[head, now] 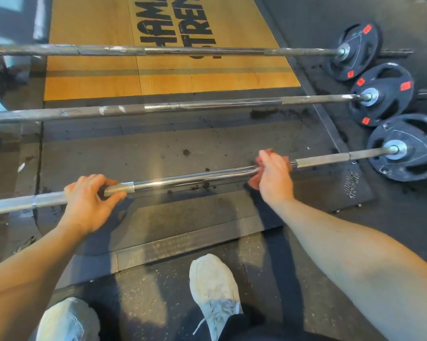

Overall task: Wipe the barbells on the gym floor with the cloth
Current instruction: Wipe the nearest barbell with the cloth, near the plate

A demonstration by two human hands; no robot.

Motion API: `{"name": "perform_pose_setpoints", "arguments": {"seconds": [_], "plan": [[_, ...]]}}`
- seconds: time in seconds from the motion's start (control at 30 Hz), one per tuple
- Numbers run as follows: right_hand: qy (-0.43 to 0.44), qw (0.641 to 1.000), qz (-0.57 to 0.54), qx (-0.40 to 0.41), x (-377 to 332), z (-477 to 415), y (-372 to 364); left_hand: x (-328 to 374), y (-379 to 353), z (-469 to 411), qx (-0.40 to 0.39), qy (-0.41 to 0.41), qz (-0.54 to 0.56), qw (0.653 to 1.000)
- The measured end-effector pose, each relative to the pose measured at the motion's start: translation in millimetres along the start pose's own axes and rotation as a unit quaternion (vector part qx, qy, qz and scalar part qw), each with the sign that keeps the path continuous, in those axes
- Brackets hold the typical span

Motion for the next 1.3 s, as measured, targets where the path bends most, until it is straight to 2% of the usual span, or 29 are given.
{"name": "perform_pose_setpoints", "arguments": {"seconds": [0.07,0.13,0.2,0.27,0.4,0.47,0.53,0.63,0.87,1.0,1.13,1.23,1.3], "plan": [[-0.097,0.995,-0.001,-0.002,39,-8,9,1,0,1,0.006,-0.001,-0.006,1.000],[-0.163,0.986,-0.025,0.020,41,-4,5,0,-1,2,0.008,-0.003,-0.006,1.000],[-0.121,0.990,-0.056,0.038,-20,7,-5,-2,-2,2,0.012,-0.006,-0.003,1.000],[-0.038,0.991,-0.121,0.037,-92,20,-18,-3,-2,1,0.011,-0.009,0.000,1.000],[0.060,0.973,-0.218,-0.049,-215,50,-34,-2,-4,1,-0.004,-0.005,0.002,1.000],[0.097,0.954,-0.268,-0.096,-247,55,-31,-1,-3,1,-0.009,-0.013,-0.021,1.000],[0.097,0.937,-0.322,-0.099,-248,49,-25,3,-1,0,-0.015,-0.045,-0.066,0.997],[0.030,0.932,-0.356,-0.065,-228,41,-18,8,-4,-4,-0.036,-0.079,-0.100,0.991],[-0.023,0.940,-0.338,-0.043,-191,45,-11,6,-13,-10,-0.064,-0.114,-0.083,0.988],[-0.047,0.945,-0.322,-0.025,-179,49,-16,1,-12,-17,-0.090,-0.085,-0.051,0.991],[-0.041,0.951,-0.304,-0.034,-182,49,-19,-7,-16,-33,-0.203,0.021,0.018,0.979],[-0.033,0.961,-0.275,-0.022,-179,45,-16,-7,-22,-46,-0.319,0.088,0.155,0.931],[-0.043,0.968,-0.246,-0.012,-170,43,-18,-3,-24,-47,-0.388,0.115,0.195,0.894]]}}
Point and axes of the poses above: each hand's wrist, its own z-axis away from the middle knuckle, its own y-axis out of the back of the hand, x = y × z, the point moved 7 cm from there along -z, towards the middle knuckle, and after that the axes turned 5 degrees about z, right-handed, at the moved point
